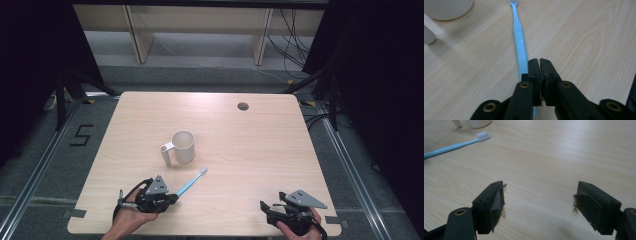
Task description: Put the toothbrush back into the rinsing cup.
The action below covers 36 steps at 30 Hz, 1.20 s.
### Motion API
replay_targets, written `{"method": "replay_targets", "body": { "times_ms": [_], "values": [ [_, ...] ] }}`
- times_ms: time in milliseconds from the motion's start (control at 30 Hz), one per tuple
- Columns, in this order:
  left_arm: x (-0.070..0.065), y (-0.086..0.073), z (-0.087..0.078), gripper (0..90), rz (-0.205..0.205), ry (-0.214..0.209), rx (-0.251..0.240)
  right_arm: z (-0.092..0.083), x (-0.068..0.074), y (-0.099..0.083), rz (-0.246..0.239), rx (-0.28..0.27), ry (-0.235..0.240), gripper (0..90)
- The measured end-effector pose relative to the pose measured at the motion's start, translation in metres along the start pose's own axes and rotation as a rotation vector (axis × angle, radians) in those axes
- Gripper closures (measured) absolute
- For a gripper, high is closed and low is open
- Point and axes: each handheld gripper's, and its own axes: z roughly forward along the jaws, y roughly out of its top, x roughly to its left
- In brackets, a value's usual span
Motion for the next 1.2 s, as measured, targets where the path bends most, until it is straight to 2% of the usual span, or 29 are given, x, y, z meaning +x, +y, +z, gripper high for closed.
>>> {"method": "replay_targets", "body": {
  "times_ms": [67, 133, 200, 300, 367, 400, 500, 533, 567, 600, 800, 833, 867, 933, 967, 1000, 1033, 1067, 1167, 1200],
  "values": [
    [0.002, 0.004, -0.002, 81.4, -0.005, 0.002, 0.000, 0.001, 0.000, 0.000, 0.003, 0.004, -0.017, 23.9],
    [0.005, 0.008, -0.003, 76.8, -0.016, -0.003, 0.021, 0.000, 0.001, 0.000, 0.002, 0.013, -0.004, 23.9],
    [0.009, 0.011, -0.003, 73.4, -0.031, 0.014, 0.033, 0.000, 0.001, 0.000, 0.001, 0.014, -0.004, 23.9],
    [0.014, 0.019, -0.001, 66.9, -0.034, -0.007, 0.109, -0.001, -0.001, 0.000, -0.008, 0.008, -0.012, 23.9],
    [0.016, 0.025, 0.001, 60.5, -0.053, 0.000, 0.163, 0.000, -0.001, 0.000, -0.009, 0.001, -0.015, 23.9],
    [0.018, 0.028, 0.002, 59.7, -0.068, -0.014, 0.187, 0.001, -0.001, 0.000, -0.008, 0.001, -0.008, 23.9],
    [0.022, 0.036, 0.008, 52.4, -0.091, -0.024, 0.229, 0.001, -0.001, 0.000, -0.010, 0.002, -0.006, 23.9],
    [0.023, 0.038, 0.011, 51.5, -0.105, -0.032, 0.227, 0.001, -0.001, 0.000, -0.009, 0.000, -0.007, 23.9],
    [0.026, 0.041, 0.012, 51.1, -0.111, -0.035, 0.239, 0.001, -0.001, 0.000, -0.005, 0.001, -0.008, 23.9],
    [0.027, 0.043, 0.014, 51.1, -0.118, -0.031, 0.244, 0.000, 0.002, -0.001, 0.034, 0.021, -0.007, 23.9],
    [0.027, 0.054, 0.025, 45.9, -0.132, -0.025, 0.303, 0.000, 0.002, -0.001, 0.038, 0.026, -0.003, 24.0],
    [0.027, 0.055, 0.026, 45.7, -0.126, -0.024, 0.312, 0.000, 0.002, -0.001, 0.035, 0.025, -0.007, 24.0],
    [0.027, 0.057, 0.027, 45.7, -0.122, -0.024, 0.323, 0.001, -0.002, 0.000, -0.013, 0.010, -0.015, 24.0],
    [0.027, 0.059, 0.029, 46.4, -0.127, -0.030, 0.329, 0.000, -0.002, 0.000, -0.014, 0.008, -0.018, 24.1],
    [0.026, 0.060, 0.030, 48.8, -0.135, -0.033, 0.336, 0.000, 0.001, -0.001, 0.029, 0.022, -0.010, 24.1],
    [0.027, 0.061, 0.031, 49.7, -0.112, -0.033, 0.344, 0.000, 0.002, -0.001, 0.036, 0.026, -0.009, 24.1],
    [0.027, 0.062, 0.031, 50.8, -0.105, -0.034, 0.352, 0.000, -0.002, 0.000, -0.013, 0.006, -0.014, 24.1],
    [0.026, 0.063, 0.032, 52.0, -0.111, -0.030, 0.356, 0.000, -0.002, 0.000, -0.015, 0.005, -0.014, 24.1],
    [0.026, 0.065, 0.035, 55.0, -0.080, -0.022, 0.381, 0.001, -0.002, 0.000, -0.014, 0.001, -0.010, 24.1],
    [0.026, 0.066, 0.036, 55.6, -0.088, -0.021, 0.389, -0.001, -0.002, 0.000, -0.021, 0.015, -0.021, 24.1]
  ]
}}
